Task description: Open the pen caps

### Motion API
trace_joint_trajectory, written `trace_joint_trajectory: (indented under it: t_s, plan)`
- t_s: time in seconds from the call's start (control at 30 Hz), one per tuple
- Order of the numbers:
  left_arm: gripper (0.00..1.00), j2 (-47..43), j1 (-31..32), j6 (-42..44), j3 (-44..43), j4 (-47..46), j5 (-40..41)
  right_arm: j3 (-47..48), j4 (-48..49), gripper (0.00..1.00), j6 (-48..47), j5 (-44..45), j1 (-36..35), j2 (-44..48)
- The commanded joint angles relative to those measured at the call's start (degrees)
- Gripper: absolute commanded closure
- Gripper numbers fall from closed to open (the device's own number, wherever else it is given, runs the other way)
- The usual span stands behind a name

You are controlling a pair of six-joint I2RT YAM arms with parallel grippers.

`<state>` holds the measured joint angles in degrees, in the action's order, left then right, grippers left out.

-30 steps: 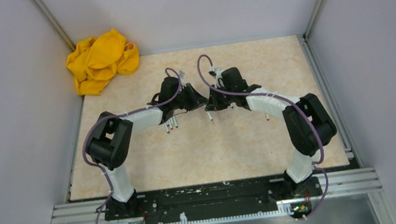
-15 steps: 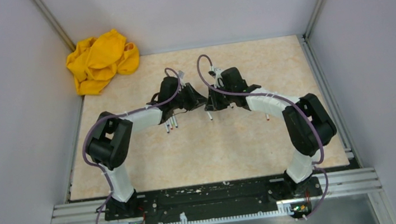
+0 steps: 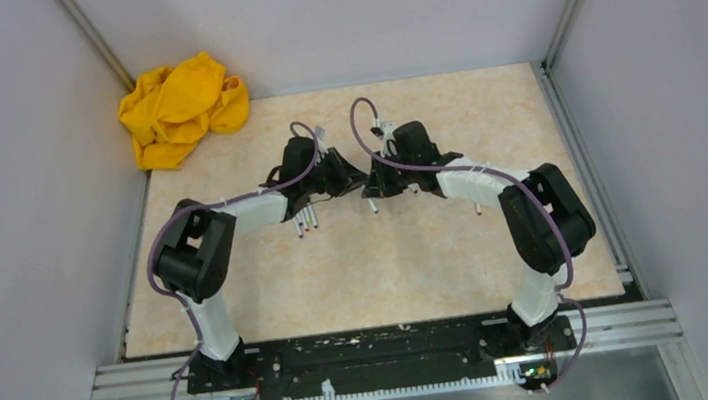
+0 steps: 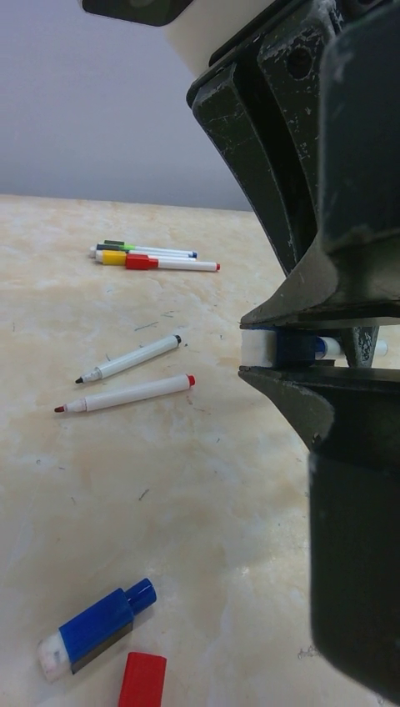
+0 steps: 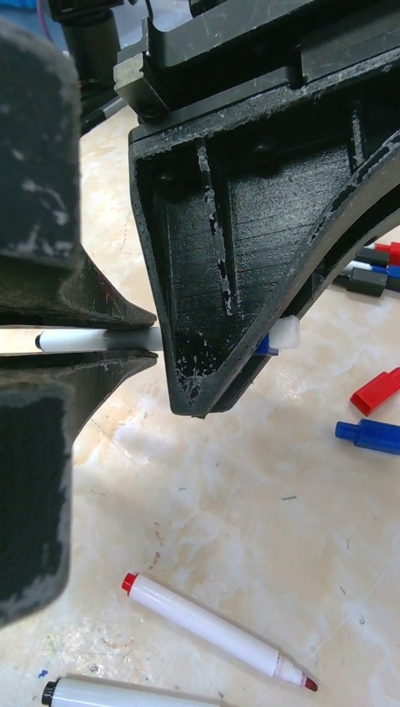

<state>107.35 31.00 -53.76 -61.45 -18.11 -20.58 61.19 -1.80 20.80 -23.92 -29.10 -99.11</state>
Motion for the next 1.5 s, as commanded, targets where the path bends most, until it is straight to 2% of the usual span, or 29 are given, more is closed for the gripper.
trace_joint_trajectory:
  t_s: [0.0,0.23,0.4,0.5,0.67,0.8,0.93,1.3,1.47]
  plan:
    - [1.0,-0.9,-0.6,-2.4,0.3,-4.7,-0.1,0.2,0.3,1.0,-0.5,2.2,-1.0,-0.6]
    - [1.0,3.5,-6.5,-2.0,-5.7,-1.8,5.4,-6.1,0.7,1.0,-0.2,4.3,-1.9,2.1]
    - [1.0,7.1,-8.8,-1.6,-9.4,0.2,5.0,-8.3,0.8,1.0,0.0,6.4,-2.3,3.6]
    - [1.0,6.8,-8.4,3.9,-10.9,4.9,7.1,-6.8,-1.5,1.0,-0.7,9.7,-2.3,4.8]
    - [1.0,5.2,-7.1,10.7,-11.1,12.6,15.4,-2.8,-6.6,1.0,-2.1,16.6,-2.2,5.8]
    - [0.85,5.2,-5.6,14.0,-12.5,17.4,22.2,0.3,-10.5,1.0,-3.3,23.3,-2.0,5.9]
    - [0.76,5.5,-5.2,15.1,-12.4,17.8,24.6,3.5,-13.7,1.0,-4.7,28.2,-1.9,4.1]
    - [0.63,6.7,-5.1,17.1,-14.1,17.8,26.6,11.0,-17.6,1.0,-7.7,35.5,-1.9,-3.3]
    - [0.62,7.0,-5.0,17.4,-14.8,17.8,26.7,13.4,-18.1,1.0,-9.0,37.4,-1.7,-6.6]
